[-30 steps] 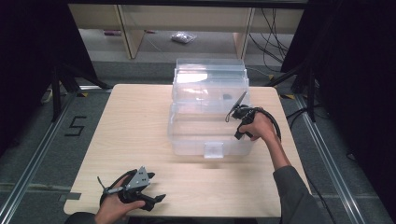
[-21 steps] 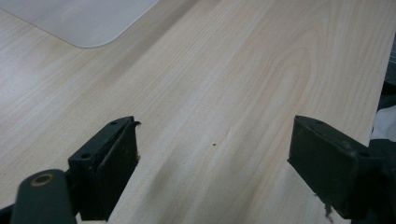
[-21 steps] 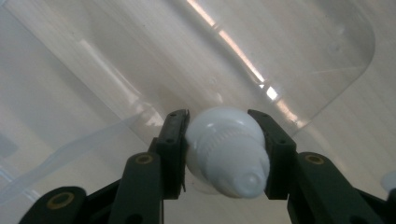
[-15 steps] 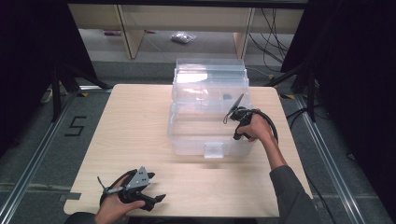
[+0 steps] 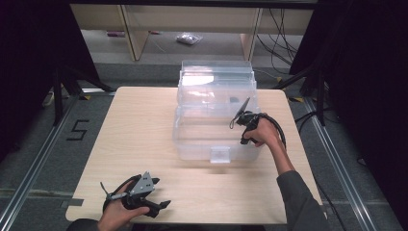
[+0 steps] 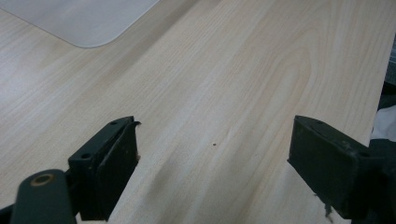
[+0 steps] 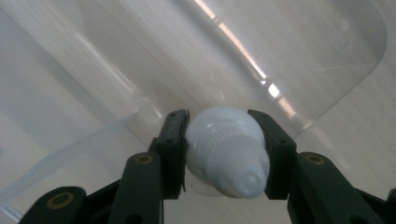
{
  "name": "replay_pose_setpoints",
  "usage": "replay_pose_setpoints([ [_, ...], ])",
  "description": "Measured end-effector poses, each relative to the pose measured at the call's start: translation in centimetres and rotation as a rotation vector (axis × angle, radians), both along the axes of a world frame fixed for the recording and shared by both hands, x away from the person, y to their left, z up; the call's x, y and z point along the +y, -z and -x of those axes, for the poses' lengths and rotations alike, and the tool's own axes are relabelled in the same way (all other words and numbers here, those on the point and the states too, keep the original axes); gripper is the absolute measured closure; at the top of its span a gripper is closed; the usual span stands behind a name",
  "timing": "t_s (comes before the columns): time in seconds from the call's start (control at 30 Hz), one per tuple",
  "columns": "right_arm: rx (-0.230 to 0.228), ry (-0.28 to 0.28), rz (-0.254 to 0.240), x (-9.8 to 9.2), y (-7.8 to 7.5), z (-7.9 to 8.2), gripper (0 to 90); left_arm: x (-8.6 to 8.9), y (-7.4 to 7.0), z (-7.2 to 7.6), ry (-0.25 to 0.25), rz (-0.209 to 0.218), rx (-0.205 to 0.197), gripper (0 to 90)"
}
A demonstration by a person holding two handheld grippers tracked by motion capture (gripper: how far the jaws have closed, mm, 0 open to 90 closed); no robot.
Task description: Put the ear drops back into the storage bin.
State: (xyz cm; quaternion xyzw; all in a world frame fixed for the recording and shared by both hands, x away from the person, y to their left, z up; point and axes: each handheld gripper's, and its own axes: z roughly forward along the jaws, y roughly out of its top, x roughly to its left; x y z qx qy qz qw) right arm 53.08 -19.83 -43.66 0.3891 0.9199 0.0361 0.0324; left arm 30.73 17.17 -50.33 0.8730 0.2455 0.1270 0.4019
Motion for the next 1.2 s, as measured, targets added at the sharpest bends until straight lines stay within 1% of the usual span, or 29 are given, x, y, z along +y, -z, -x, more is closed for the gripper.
replay_pose_setpoints([
  [0.03, -0.005, -0.017, -0.001, -0.1, 0.0, -0.1, 59.9, 0.0, 0.0, 0.0, 0.000, 0.000, 0.000, 15.1],
  [0.13, 0.002, -0.007, 0.000, 0.0, 0.0, 0.0, 59.9, 0.0, 0.0, 0.0, 0.002, -0.002, 0.001, 15.1],
  [0.2, 0.014, -0.015, 0.014, 0.0, -0.1, 0.0, 59.9, 0.0, 0.0, 0.0, 0.000, 0.000, 0.000, 15.1],
  [0.23, 0.000, -0.023, 0.009, 0.0, 0.0, 0.0, 59.8, 0.0, 0.0, 0.0, 0.000, -0.001, 0.000, 15.1],
  [0.27, 0.001, -0.023, 0.009, 0.0, 0.0, 0.0, 59.8, 0.0, 0.0, 0.0, 0.000, -0.001, -0.001, 15.1],
  [0.3, 0.014, 0.003, 0.014, 0.1, -0.1, 0.2, 59.8, 0.0, 0.0, 0.0, 0.002, -0.003, 0.001, 15.1],
  [0.33, 0.016, 0.002, 0.019, 0.1, -0.2, 0.3, 59.8, 0.0, -0.1, 0.0, 0.009, -0.007, -0.006, 15.1],
  [0.37, -0.004, -0.038, 0.016, -0.1, 0.0, 0.1, 59.8, 0.0, -0.1, 0.0, 0.009, -0.007, -0.005, 15.1],
  [0.4, -0.001, -0.031, 0.021, -0.1, -0.1, 0.1, 59.8, 0.0, -0.1, 0.0, 0.008, -0.006, -0.005, 15.1],
  [0.43, -0.012, -0.043, 0.009, -0.2, -0.1, 0.1, 59.7, 0.0, -0.1, 0.0, 0.009, -0.006, -0.005, 15.1],
  [0.47, -0.002, -0.020, 0.006, -0.1, -0.1, 0.3, 59.5, 0.0, 0.0, 0.0, 0.000, -0.005, 0.000, 15.1],
  [0.5, -0.007, -0.019, 0.003, -0.1, -0.2, 0.3, 58.8, 0.0, 0.0, 0.0, 0.000, -0.003, -0.001, 15.1],
  [0.53, -0.011, -0.034, 0.001, -0.2, -0.3, 0.2, 57.2, 0.0, 0.0, 0.0, -0.001, 0.000, -0.001, 15.1],
  [0.57, -0.012, 0.020, 0.006, 0.1, -0.6, 0.5, 55.0, 0.0, 0.0, 0.0, 0.009, -0.006, -0.007, 15.1],
  [0.63, -0.031, 0.025, 0.002, 0.1, -0.8, 0.5, 48.5, 0.0, 0.0, 0.0, 0.008, -0.002, -0.007, 15.1],
  [0.67, -0.061, -0.001, -0.006, -0.1, -0.9, 0.5, 46.2, 0.1, 0.0, -0.1, 0.008, -0.015, -0.007, 15.1],
  [0.7, -0.061, 0.020, -0.013, 0.1, -1.3, 0.7, 44.9, 0.1, -0.1, -0.1, 0.014, -0.019, -0.012, 15.1],
  [0.73, -0.061, 0.015, -0.024, 0.1, -1.5, 0.8, 43.2, 0.0, 0.0, -0.1, 0.012, -0.017, -0.009, 15.1],
  [0.8, -0.087, 0.000, -0.046, 0.0, -1.8, 0.9, 41.0, 0.0, 0.0, -0.1, 0.014, -0.017, -0.010, 15.1],
  [0.87, -0.115, -0.017, -0.051, 0.2, -2.3, 1.1, 39.0, 0.0, 0.0, -0.1, 0.012, -0.017, -0.009, 15.1],
  [0.9, -0.130, -0.004, -0.062, 0.3, -2.7, 1.3, 37.8, 0.1, 0.0, -0.1, 0.012, -0.017, -0.009, 15.1],
  [0.93, -0.132, -0.007, -0.071, 0.4, -3.0, 1.4, 37.1, 0.0, 0.0, 0.0, -0.001, 0.001, 0.001, 15.1],
  [0.97, -0.145, -0.003, -0.074, 0.4, -3.3, 1.5, 36.6, 0.0, 0.0, 0.0, 0.002, -0.001, -0.002, 15.1],
  [1.0, -0.153, -0.008, -0.076, 0.5, -3.6, 1.6, 36.0, 0.0, 0.0, -0.1, 0.012, -0.016, -0.010, 15.1],
  [1.03, -0.159, -0.007, -0.080, 0.5, -3.8, 1.7, 35.1, 0.1, -0.1, -0.1, 0.012, -0.018, -0.008, 15.1],
  [1.07, -0.172, -0.006, -0.086, 0.6, -4.1, 1.7, 34.2, 0.0, 0.0, 0.0, 0.007, -0.002, -0.007, 15.1],
  [1.1, -0.189, -0.008, -0.094, 0.6, -4.4, 1.9, 33.9, 0.0, 0.0, 0.0, -0.001, -0.007, -0.004, 15.1],
  [1.2, -0.202, -0.017, -0.107, 0.7, -5.1, 2.2, 32.2, 0.0, 0.0, -0.1, 0.007, -0.014, -0.007, 15.1],
])
